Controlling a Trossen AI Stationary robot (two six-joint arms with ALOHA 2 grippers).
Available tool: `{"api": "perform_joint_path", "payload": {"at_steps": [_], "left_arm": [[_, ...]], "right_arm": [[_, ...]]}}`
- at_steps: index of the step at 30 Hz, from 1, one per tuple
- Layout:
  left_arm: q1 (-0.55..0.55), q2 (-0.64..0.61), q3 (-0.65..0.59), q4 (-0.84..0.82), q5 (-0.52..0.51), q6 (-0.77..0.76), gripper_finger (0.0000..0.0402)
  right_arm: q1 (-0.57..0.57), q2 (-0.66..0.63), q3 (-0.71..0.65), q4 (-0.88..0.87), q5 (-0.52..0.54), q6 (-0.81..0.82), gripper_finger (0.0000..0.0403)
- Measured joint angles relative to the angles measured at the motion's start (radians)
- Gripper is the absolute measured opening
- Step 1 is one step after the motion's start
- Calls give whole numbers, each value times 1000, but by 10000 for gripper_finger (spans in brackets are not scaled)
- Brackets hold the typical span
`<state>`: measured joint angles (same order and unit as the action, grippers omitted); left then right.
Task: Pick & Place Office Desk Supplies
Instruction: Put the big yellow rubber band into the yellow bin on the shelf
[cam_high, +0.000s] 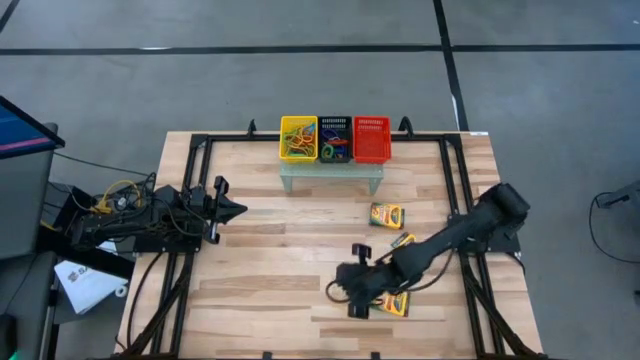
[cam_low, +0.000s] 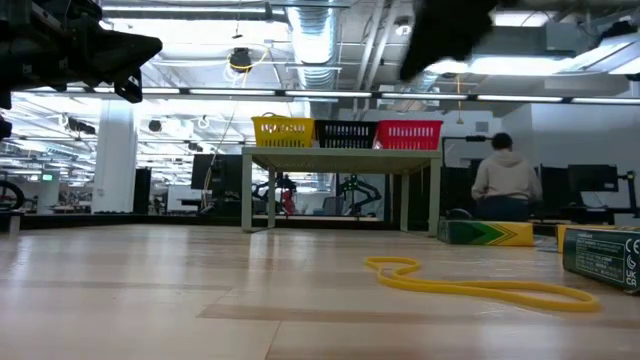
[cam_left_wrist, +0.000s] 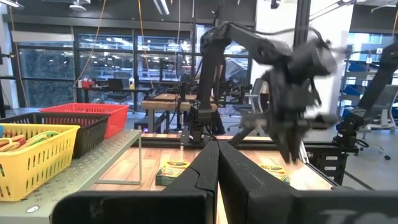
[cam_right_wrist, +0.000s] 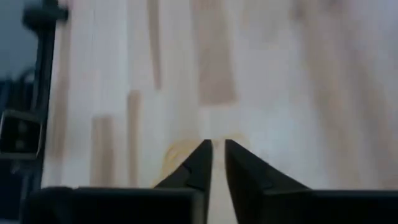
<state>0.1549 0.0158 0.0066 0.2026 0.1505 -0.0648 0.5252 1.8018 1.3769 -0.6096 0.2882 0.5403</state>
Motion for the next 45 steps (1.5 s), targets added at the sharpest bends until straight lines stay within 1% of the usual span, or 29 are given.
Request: {"api": "perform_joint_path", "payload": {"at_steps": [3,8,10,13,23,25,27,31,32,35,37,44,45], "left_arm": [[0,0,0,0,0,0,0],[0,0,0,0,0,0,0],[0,0,0,0,0,0,0],[0,0,0,0,0,0,0],[0,0,0,0,0,0,0],[0,0,0,0,0,0,0],[0,0,0,0,0,0,0],[0,0,0,0,0,0,0],[0,0,0,0,0,0,0],[0,0,0,0,0,0,0],[0,0,0,0,0,0,0],[0,0,0,0,0,0,0],[0,0,0,0,0,0,0]], "right_arm": [[13,68,0,-1,-77,54,89],[48,162,7,-25,-85,98,167],[57,190,26,-24,-81,118,184],[68,219,46,-32,-81,137,190],[78,326,55,-85,-62,172,177],[79,340,56,-92,-62,183,165],[81,346,57,-94,-60,195,132],[87,347,58,-90,-66,196,28],[86,345,57,-93,-67,195,15],[84,345,56,-96,-70,203,16],[84,345,56,-96,-69,204,8],[91,321,93,-146,9,172,2],[91,312,92,-178,22,166,1]]}}
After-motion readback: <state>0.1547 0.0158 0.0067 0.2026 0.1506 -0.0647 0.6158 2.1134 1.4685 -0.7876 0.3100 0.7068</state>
